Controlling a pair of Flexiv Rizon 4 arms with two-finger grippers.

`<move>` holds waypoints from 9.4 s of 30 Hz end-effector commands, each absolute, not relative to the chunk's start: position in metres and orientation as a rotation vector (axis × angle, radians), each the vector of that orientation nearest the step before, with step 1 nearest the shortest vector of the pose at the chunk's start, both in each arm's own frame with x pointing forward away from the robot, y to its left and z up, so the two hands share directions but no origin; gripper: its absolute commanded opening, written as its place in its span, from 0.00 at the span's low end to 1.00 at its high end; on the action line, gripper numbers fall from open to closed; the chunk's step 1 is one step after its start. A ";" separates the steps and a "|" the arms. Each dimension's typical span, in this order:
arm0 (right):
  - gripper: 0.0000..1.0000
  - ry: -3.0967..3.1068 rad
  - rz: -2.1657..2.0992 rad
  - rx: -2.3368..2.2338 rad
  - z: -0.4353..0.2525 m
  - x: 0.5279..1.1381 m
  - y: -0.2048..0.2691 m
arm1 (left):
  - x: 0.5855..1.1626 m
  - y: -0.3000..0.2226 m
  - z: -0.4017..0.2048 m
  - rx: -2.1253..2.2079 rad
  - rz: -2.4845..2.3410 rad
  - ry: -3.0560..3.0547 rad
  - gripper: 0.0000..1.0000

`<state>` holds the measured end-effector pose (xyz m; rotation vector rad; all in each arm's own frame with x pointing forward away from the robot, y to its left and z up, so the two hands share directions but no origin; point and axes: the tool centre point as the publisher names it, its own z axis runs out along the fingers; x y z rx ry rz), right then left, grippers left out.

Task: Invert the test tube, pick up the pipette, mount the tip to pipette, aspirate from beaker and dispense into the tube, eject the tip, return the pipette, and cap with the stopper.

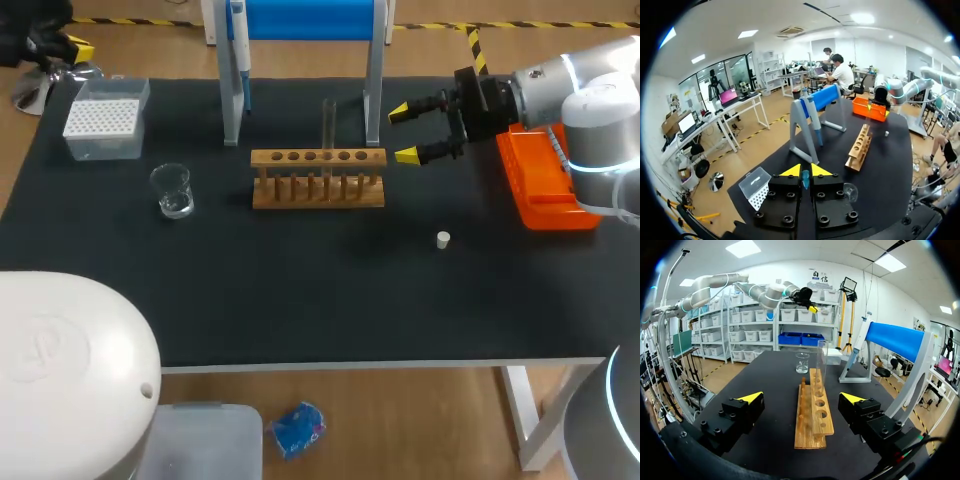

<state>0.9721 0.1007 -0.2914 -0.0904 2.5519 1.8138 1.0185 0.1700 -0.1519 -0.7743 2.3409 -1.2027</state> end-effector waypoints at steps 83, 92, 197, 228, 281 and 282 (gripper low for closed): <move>1.00 2.553 1.812 -0.091 -0.292 0.972 0.100 | 0.852 -0.219 -0.220 -0.304 -1.338 2.817 0.00; 1.00 2.553 1.812 -0.091 -0.292 0.972 0.100 | 0.857 -0.217 -0.218 -0.262 -1.260 2.808 0.00; 0.35 2.292 2.296 -0.144 -0.258 0.856 0.201 | 0.861 -0.218 -0.219 -0.261 -1.202 2.839 0.00; 0.00 2.301 2.298 -0.143 -0.257 0.854 0.183 | 0.861 -0.218 -0.219 -0.261 -1.202 2.839 1.00; 0.00 2.273 2.246 -0.088 -0.266 0.859 0.107 | 0.883 -0.188 -0.216 -0.335 -1.200 2.797 1.00; 0.00 2.273 2.246 -0.088 -0.266 0.859 0.107 | 0.893 -0.174 -0.214 -0.380 -1.203 2.772 1.00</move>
